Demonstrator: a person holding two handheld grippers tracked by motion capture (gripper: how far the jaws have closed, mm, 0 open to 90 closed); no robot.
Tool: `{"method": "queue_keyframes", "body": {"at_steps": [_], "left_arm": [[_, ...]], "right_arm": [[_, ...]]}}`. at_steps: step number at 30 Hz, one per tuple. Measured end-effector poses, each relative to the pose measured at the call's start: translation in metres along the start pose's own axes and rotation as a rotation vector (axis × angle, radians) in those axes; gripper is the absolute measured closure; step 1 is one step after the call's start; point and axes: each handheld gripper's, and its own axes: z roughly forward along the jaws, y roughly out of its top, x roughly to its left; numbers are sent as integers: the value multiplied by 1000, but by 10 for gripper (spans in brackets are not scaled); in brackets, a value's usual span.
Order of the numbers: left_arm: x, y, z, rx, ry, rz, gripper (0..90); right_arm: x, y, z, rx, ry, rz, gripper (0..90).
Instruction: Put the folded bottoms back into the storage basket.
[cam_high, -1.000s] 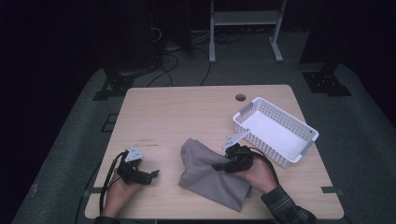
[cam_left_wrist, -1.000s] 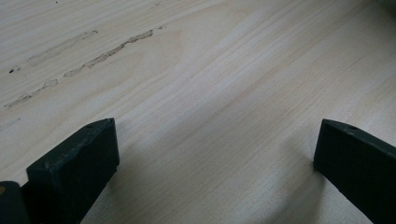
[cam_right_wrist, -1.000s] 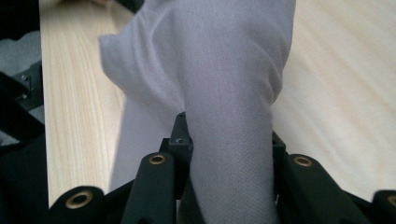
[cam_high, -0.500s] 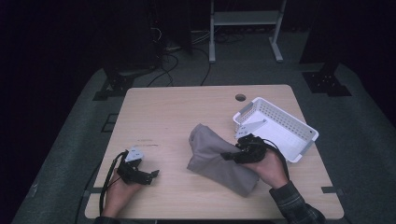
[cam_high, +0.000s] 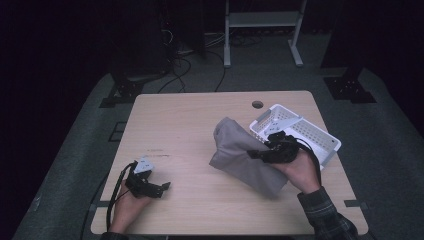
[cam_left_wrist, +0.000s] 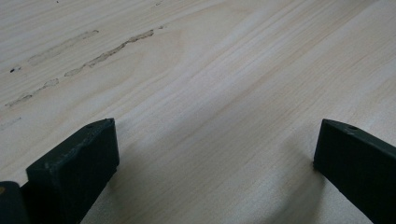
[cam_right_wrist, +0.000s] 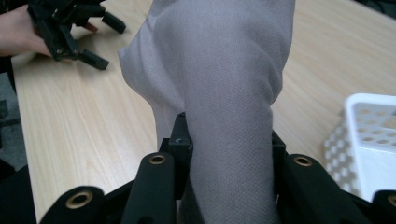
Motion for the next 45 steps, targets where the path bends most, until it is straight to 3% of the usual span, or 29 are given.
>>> {"method": "queue_keyframes", "body": {"at_steps": [8, 23, 45], "left_arm": [[0, 0, 0, -1, 1, 0, 0], [0, 0, 0, -1, 1, 2, 0], [0, 0, 0, -6, 1, -4, 0]], "right_arm": [[-13, 6, -27, -34, -53, 28, 667], [-42, 10, -60, -71, -154, 70, 666], [-90, 1, -72, -69, -274, 137, 665]]}}
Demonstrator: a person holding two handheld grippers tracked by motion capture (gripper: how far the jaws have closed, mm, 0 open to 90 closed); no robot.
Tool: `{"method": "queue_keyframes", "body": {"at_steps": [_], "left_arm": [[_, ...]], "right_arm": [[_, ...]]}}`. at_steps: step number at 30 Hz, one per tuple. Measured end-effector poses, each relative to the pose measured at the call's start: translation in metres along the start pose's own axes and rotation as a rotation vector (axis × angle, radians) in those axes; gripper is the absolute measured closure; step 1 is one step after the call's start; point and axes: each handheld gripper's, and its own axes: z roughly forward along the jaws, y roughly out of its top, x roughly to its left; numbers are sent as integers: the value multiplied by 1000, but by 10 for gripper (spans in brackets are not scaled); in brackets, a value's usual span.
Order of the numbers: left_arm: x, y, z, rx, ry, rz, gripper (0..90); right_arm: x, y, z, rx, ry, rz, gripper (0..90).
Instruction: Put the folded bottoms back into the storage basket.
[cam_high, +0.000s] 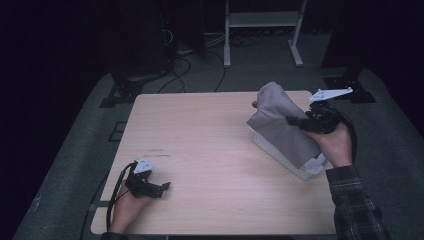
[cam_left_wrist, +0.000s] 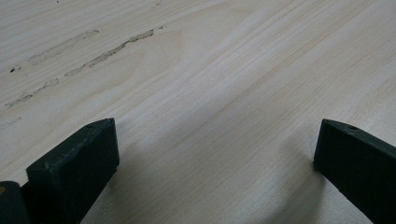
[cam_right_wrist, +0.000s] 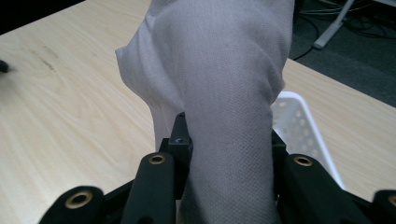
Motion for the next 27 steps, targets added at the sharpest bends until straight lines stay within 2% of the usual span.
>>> {"method": "queue_keyframes", "body": {"at_steps": [13, 18, 23, 27], "left_arm": [[0, 0, 0, -3, 2, 1, 0], [0, 0, 0, -2, 3, 1, 0], [0, 0, 0, -2, 3, -1, 0], [0, 0, 0, 0, 4, 3, 0]], "right_arm": [[-37, -11, 9, 5, -21, 9, 664], [-45, -16, 15, 20, -11, 14, 664], [-47, -18, 20, 31, -19, 0, 663], [-47, -22, 27, 53, 4, -1, 662]]}}
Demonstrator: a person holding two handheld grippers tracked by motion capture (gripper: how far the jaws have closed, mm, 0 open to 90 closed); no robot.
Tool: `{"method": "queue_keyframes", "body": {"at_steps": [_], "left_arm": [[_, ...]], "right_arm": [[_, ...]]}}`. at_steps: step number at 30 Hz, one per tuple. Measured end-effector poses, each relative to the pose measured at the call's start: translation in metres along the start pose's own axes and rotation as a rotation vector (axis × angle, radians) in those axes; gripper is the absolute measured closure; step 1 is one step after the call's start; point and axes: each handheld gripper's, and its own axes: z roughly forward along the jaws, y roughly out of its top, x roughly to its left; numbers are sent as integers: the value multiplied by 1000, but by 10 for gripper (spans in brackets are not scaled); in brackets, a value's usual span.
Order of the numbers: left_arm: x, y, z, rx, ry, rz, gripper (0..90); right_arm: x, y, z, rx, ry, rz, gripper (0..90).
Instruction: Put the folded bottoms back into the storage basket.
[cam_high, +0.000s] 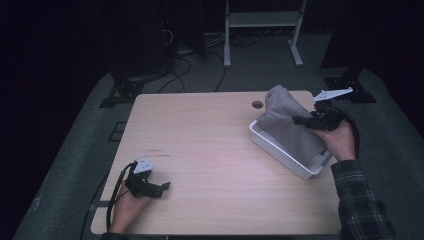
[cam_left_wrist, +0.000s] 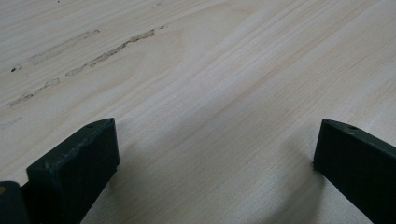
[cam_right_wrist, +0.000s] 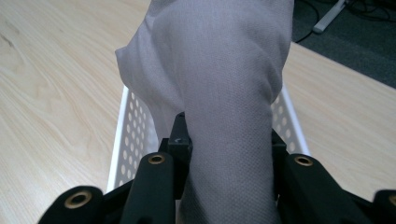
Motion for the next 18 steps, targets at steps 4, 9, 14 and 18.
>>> {"method": "queue_keyframes", "body": {"at_steps": [4, 9, 14, 18], "left_arm": [[0, 0, 0, -1, 1, 0, 0], [0, 0, 0, -1, 0, -4, 0], [0, 0, 0, 0, -1, -3, 0], [0, 0, 0, 0, -1, -3, 0]], "right_arm": [[-1, -8, 10, 16, 37, 22, 660], [-2, -19, 21, 47, 65, 45, 658], [-3, -25, 29, 69, 71, 59, 652], [-6, -29, 38, 99, 65, 68, 646]]}}
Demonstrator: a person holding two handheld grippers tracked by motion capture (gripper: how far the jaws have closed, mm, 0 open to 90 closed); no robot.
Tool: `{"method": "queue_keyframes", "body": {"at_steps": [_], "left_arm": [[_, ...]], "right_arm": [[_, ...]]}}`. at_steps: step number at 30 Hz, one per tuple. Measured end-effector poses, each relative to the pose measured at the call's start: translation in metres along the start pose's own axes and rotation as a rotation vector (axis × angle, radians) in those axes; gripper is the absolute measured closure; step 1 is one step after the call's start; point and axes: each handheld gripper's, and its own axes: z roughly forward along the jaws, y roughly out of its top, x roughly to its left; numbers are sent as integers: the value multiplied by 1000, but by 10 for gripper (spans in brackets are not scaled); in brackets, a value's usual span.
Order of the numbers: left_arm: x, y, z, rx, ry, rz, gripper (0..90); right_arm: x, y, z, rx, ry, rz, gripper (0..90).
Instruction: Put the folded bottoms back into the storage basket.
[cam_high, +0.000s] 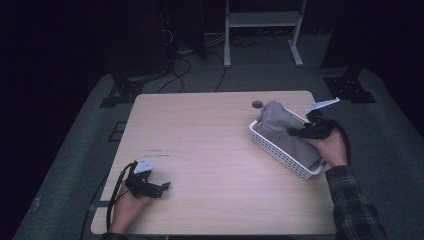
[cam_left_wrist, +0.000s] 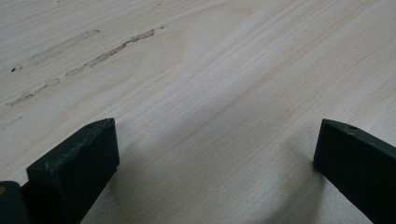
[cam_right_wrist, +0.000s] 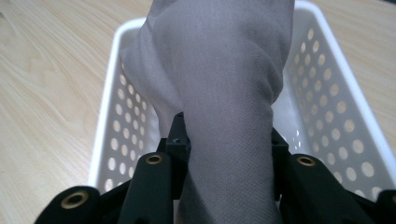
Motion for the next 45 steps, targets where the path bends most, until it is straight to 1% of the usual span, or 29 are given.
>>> {"method": "queue_keyframes", "body": {"at_steps": [4, 5, 7, 9, 11, 12, 13, 16, 17, 18, 20, 22, 24, 27, 28, 31, 32, 33, 34, 36, 40, 42, 43, 44, 45], "left_arm": [[0, 0, 0, 0, 0, 1, 0], [0, 0, 0, 0, 0, 0, 0], [0, 0, 0, 0, 0, 0, 0], [0, 0, 0, 0, 0, 0, 0], [0, 0, 0, -1, 0, 1, 0], [0, 0, 0, 0, 0, 1, 0], [0, 0, 0, 0, 0, 1, 0], [0, 0, 0, -1, 0, 0, 0], [0, 0, 0, -1, 0, 0, 0], [0, 0, 0, 0, 0, 0, 0], [0, 0, 0, 0, 0, 0, 0], [0, 0, 0, -1, 0, 0, 0], [0, 0, 0, 0, 0, 0, 0], [0, 0, 0, 0, 0, 1, 0], [0, 0, 0, -1, 0, 1, 0], [0, 0, 0, -1, 0, 0, 0], [0, 0, 0, 0, 0, 1, 0], [0, 0, 0, -1, 0, 0, 0], [0, 0, 0, -1, -1, 0, 0], [0, 0, 0, -1, -1, 0, 0], [0, 0, 0, -2, -1, 0, 0], [0, 0, 0, -1, -1, 1, 0], [0, 0, 0, -1, -1, 1, 0], [0, 0, 0, -1, -1, 0, 0], [0, 0, 0, -1, -1, 0, 0]], "right_arm": [[-4, -2, 6, 25, -11, 12, 637], [-6, -3, 8, 39, -23, 17, 631], [-6, -3, 9, 43, -22, 15, 628], [-7, -3, 12, 61, -25, 18, 623], [-7, -4, 15, 74, -36, 15, 617], [-8, -4, 17, 90, -49, 14, 604], [-8, -4, 17, 90, -49, 14, 604], [-7, -4, 21, 110, -82, 1, 573], [-7, -5, 22, 121, -90, -3, 530], [-8, -4, 22, 124, -102, -9, 513], [-8, -4, 22, 125, -110, -11, 502], [-8, -4, 20, 119, -126, -16, 467], [-8, -3, 16, 111, -131, -9, 450], [-7, -1, 6, 75, -139, -24, 448], [-7, -1, 6, 75, -139, -24, 448], [-8, 2, -4, 49, -159, -23, 476], [-10, 2, -7, 47, -172, -29, 485], [-15, 2, -12, 44, -198, -24, 504], [-18, 1, -15, 38, -205, -18, 518], [-20, 0, -18, 36, -212, -15, 528], [-30, -4, -23, 45, -253, -2, 563], [-38, -9, -25, 61, -277, 5, 576], [-38, -9, -25, 61, -277, 5, 576], [-43, -13, -26, 77, -287, 15, 581], [-43, -13, -26, 77, -287, 15, 581]]}}
